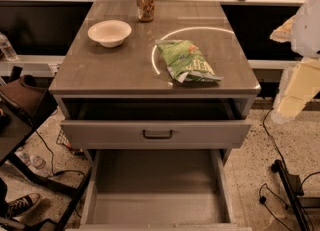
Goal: Place green jalapeno chip bag into middle drawer
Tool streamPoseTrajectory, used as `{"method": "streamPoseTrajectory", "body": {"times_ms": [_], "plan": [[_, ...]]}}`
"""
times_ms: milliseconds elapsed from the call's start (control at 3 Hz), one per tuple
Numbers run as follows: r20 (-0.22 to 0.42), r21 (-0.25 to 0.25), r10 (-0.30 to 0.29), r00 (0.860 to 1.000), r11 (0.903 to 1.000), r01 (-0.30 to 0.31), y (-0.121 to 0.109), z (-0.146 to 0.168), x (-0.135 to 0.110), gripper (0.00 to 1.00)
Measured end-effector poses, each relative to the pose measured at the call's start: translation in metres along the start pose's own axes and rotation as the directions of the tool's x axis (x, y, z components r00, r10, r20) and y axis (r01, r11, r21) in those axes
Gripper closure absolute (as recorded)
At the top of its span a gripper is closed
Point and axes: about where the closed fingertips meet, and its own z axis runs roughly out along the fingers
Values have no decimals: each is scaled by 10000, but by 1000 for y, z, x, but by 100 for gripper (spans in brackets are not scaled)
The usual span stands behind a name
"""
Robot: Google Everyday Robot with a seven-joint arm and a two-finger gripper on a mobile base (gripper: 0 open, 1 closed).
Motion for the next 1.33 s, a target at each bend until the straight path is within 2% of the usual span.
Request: {"method": "streamPoseTrajectory", "body": {"times_ms": [333, 667, 1000, 1333], "plan": [[1, 0, 2, 10000, 10000, -2, 0, 0, 0, 0], [620, 39, 675, 9958, 9977, -678, -25, 11, 1, 0], [1449, -305, 2564, 9556, 9665, -2547, -70, 36, 6, 0], [1762, -564, 4638, 8683, 8854, -4615, -111, 63, 13, 0]]}}
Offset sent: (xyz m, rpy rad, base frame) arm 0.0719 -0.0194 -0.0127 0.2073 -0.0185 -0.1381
